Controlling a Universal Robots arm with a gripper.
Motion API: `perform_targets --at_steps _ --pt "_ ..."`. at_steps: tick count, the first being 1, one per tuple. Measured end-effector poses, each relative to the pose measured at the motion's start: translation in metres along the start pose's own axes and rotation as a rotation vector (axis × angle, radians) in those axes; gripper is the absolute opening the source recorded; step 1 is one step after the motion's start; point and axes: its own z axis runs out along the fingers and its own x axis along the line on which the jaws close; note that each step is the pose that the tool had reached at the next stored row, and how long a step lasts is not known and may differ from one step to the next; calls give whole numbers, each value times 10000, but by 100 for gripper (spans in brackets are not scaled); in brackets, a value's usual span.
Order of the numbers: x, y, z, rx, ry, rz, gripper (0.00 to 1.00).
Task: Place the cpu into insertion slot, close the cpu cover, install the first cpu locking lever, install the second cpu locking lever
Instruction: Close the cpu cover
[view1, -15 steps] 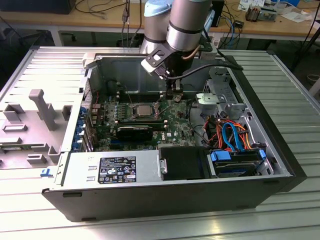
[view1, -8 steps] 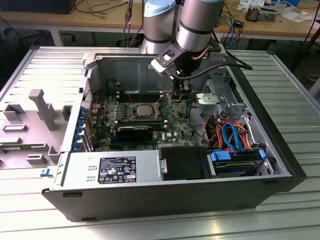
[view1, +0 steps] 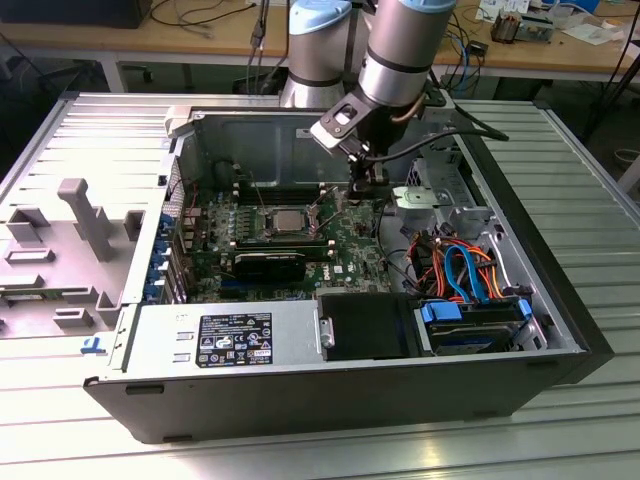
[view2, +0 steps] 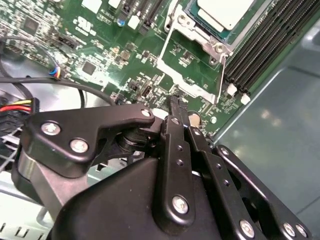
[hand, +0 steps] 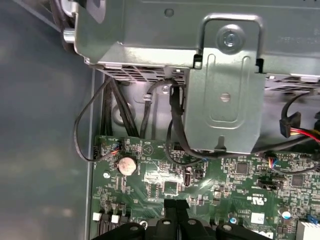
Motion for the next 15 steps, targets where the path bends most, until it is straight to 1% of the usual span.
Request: perform_targets --at_steps 2,3,6,9,11,15 --pt "14 -7 22 -4 59 -6 11" --pt "18 -32 35 -7 88 -10 11" --pt "23 -101 48 -12 145 -13 11" --pt "26 -136 53 -13 170 -17 11" --pt "27 -149 55 -13 170 -17 11" --pt "29 -208 60 -14 173 -17 11"
